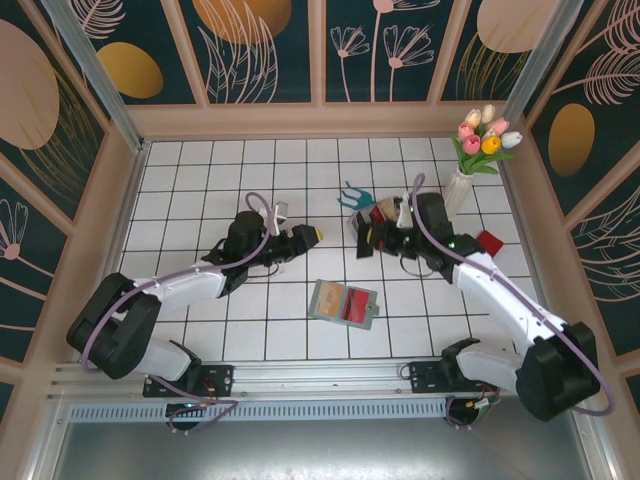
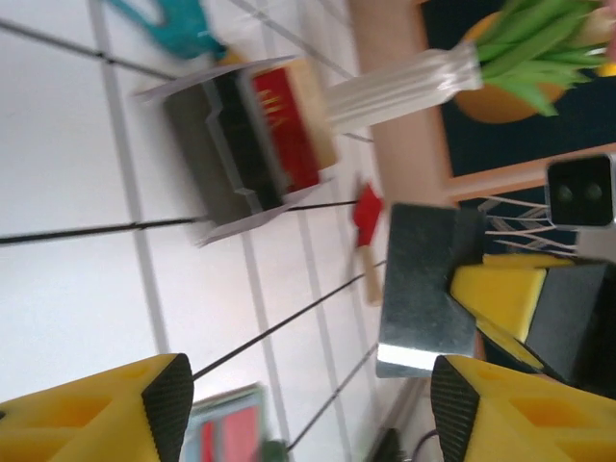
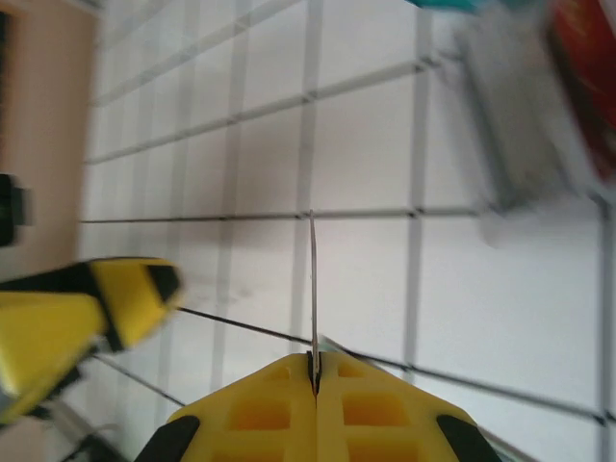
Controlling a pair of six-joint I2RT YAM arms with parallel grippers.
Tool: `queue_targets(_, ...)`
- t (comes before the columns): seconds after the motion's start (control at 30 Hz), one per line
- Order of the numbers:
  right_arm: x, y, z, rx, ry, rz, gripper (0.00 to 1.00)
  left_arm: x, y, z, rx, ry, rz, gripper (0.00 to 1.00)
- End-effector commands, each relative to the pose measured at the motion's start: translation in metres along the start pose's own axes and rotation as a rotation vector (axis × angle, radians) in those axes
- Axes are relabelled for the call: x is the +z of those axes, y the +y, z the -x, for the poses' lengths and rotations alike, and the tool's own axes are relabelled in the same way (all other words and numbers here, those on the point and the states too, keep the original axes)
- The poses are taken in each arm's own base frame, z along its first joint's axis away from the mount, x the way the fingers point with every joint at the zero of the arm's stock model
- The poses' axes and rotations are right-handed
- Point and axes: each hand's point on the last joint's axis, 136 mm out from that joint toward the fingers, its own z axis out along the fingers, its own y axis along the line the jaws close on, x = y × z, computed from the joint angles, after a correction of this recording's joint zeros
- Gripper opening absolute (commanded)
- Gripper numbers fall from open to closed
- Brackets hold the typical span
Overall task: Put the credit cards into the card holder
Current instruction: Pick up the credit card from the storage box, then move the card holder to the bottom-center of the table.
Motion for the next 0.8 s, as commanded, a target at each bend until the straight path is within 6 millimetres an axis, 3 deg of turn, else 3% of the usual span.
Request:
queue_targets(0.0, -0.001, -0.061, -0.053, 0.073, 0.076, -0.288, 0.00, -0.007, 0.048, -0.038, 0.015, 0.093, 0.188, 0.70)
queue_targets(0.1, 0.001, -0.072, -0.083, 0.100, 0.105, -0.369, 0.00, -0.003, 0.058, -0.058, 0.032, 0.156, 0.250, 0.72)
queue_targets(0.2, -0.002, -0.081, -0.098, 0.106, 0.100, -0.440, 0.00, 0.002, 0.066, -0.076, 0.074, 0.211, 0.323, 0.72)
queue_targets(0.57, -0.016, -0.091, -0.112, 0.101, 0.113, -0.534, 0.00, 0.007, 0.082, -0.099, 0.092, 0.274, 0.397, 0.73)
queue_targets(0.77, -0.006, -0.094, -0.123, 0.119, 0.138, -0.509, 0.00, 0.017, 0.076, -0.109, 0.081, 0.324, 0.344, 0.69)
